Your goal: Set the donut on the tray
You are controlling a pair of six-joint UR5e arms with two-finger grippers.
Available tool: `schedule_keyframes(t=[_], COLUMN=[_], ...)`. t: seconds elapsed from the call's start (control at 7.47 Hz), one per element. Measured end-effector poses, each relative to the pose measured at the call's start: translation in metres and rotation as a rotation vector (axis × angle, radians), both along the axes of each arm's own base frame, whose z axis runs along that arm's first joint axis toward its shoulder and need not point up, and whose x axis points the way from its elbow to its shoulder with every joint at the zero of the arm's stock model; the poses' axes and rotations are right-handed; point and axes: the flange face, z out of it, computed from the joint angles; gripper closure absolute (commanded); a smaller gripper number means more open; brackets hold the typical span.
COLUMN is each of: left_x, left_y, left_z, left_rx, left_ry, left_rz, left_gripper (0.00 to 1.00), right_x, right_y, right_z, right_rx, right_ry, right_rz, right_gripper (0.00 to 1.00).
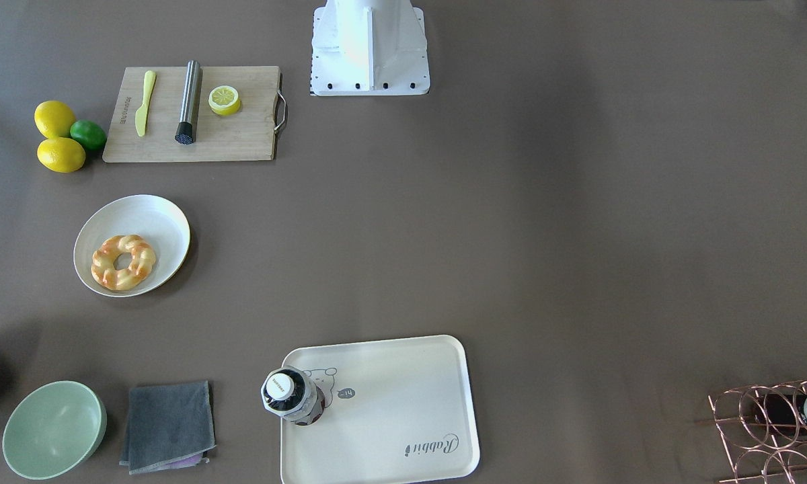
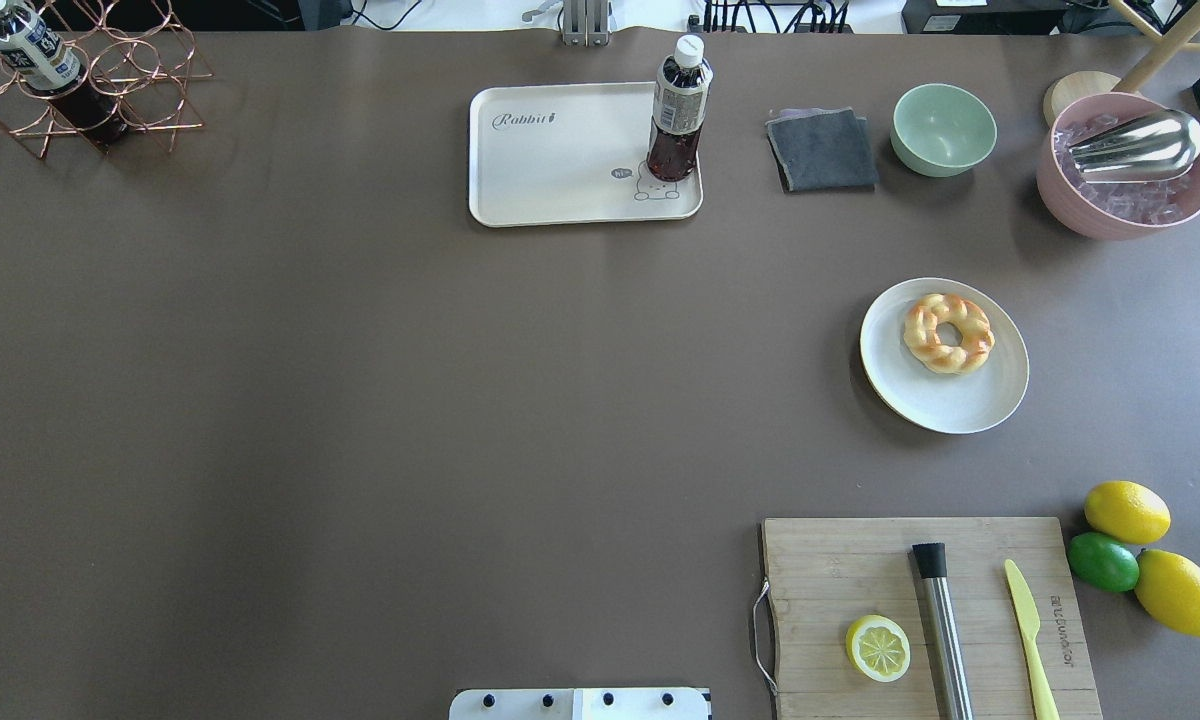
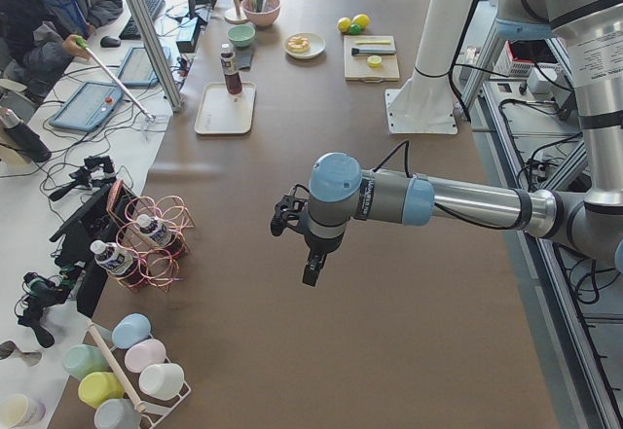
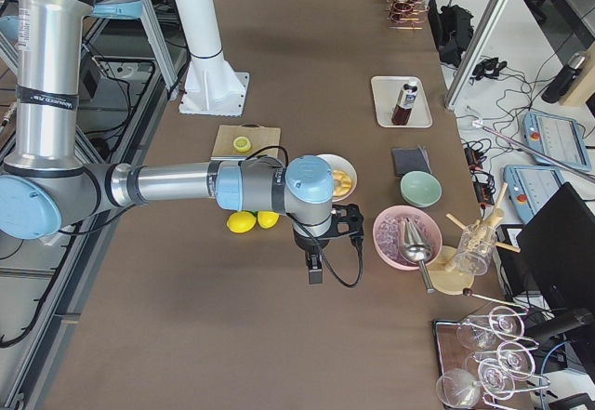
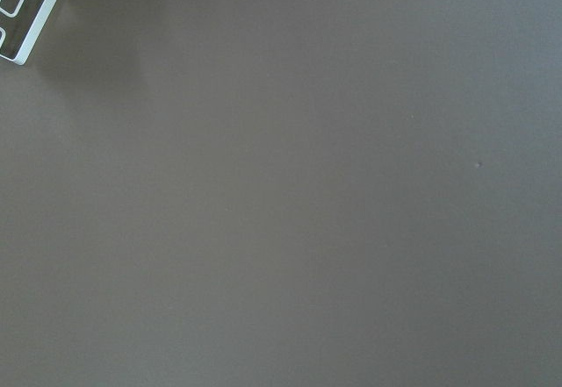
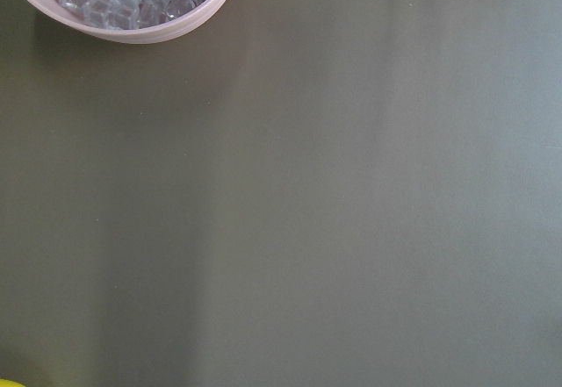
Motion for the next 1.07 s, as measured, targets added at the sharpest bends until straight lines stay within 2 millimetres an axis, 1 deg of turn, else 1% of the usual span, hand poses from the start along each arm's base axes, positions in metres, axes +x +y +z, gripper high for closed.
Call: schedule_keyframes(t=[0.27, 0.67, 1.07], left_x=[0.0001, 0.0007, 0.004], left_y=[-0.0002, 0.0001, 0.0017], left_z=[-0.0004, -0.0031, -0.0034], left_rx=[0.013, 0.066, 0.082], left_ry=[0.0, -0.006, -0.005], left_rz=[-0.003, -0.003, 0.011], left_gripper=[0.03, 0.04, 0.04], right_x=[0.0004, 0.0014, 0.0008], right_y=[-0.0018, 0.0033, 0.0031], right_z=[-0.0013, 0.0005, -0.0034], right_rx=[0.003, 0.002, 0.009], right_ry=[0.0, -0.001, -0.008], right_rz=[0.0, 0.004, 0.008], right_gripper=[0.0, 0.0, 0.0])
